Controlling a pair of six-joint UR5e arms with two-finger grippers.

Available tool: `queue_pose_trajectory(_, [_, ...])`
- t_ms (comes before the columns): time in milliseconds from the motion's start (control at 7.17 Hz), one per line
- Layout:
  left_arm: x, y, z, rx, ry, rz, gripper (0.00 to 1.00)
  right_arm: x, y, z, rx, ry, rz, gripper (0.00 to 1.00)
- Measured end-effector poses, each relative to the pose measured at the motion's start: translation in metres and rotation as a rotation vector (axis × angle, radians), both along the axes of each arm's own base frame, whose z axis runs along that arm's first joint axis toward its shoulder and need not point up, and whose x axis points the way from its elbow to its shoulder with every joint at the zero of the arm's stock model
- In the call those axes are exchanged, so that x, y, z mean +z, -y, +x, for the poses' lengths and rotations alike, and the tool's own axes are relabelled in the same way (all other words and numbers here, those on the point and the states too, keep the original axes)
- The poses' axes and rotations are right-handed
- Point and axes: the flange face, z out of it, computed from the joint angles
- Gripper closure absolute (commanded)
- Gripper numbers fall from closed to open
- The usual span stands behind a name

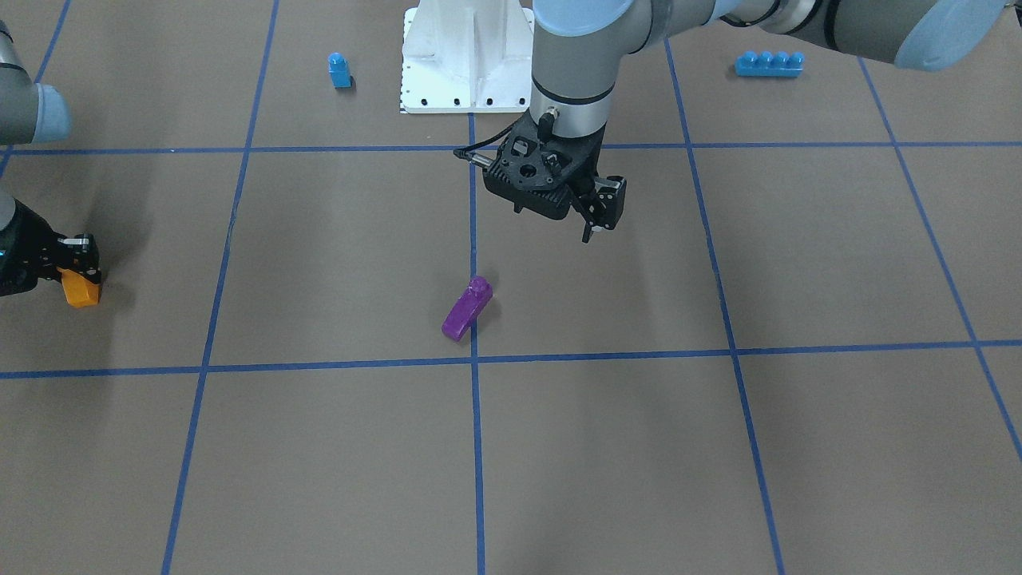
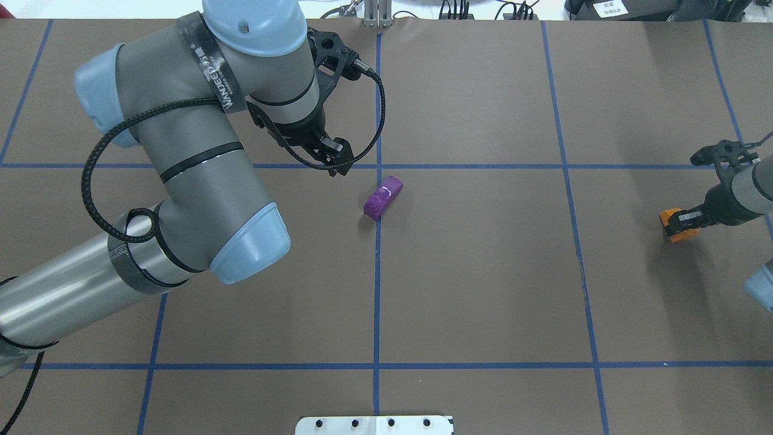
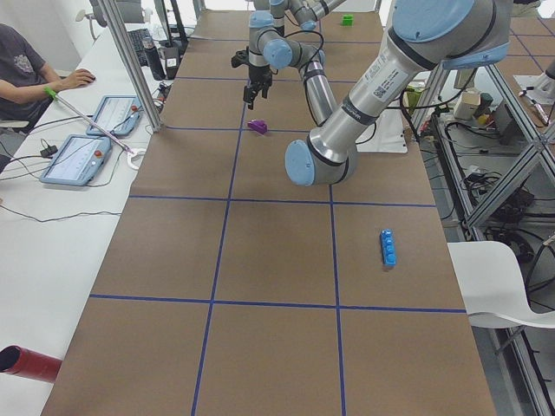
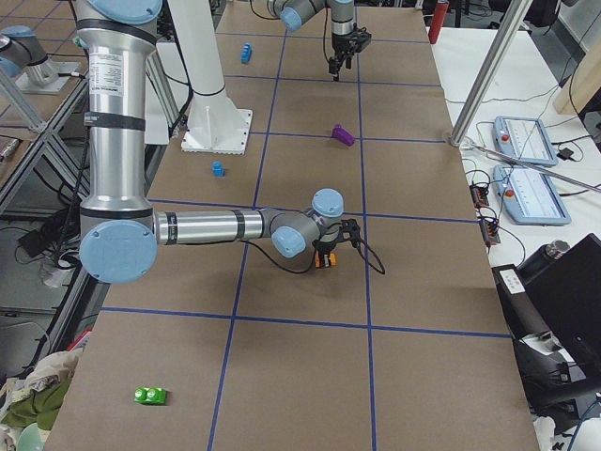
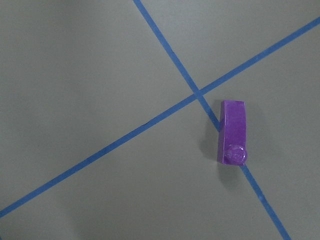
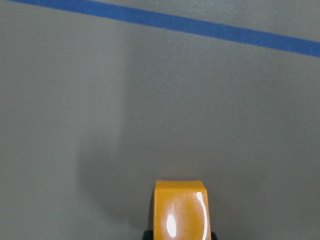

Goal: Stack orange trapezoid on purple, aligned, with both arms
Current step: 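Grasp the orange trapezoid block with the right gripper and lift it, then carry the orange block above the purple block while the left arm withdraws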

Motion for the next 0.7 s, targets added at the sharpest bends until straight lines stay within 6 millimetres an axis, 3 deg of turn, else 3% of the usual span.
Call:
queue_pose_trajectory(279, [0.006, 0.001, -0.001, 0.000, 0.006, -0.005, 0.00, -0.021, 0.015, 0.019, 0.029, 0.059, -0.029, 1.00])
queue_pose_trajectory(418, [0.013, 0.003, -0.006, -0.003, 0.012, -0.007, 0.00, -0.049, 0.031, 0.021, 0.055, 0.079, -0.053, 1.00])
queue_pose_trajectory(697, [0.038, 0.016, -0.030, 0.013, 0.033, -0.005, 0.00, -0.140, 0.080, 0.000, 0.125, 0.081, -0.150, 1.00])
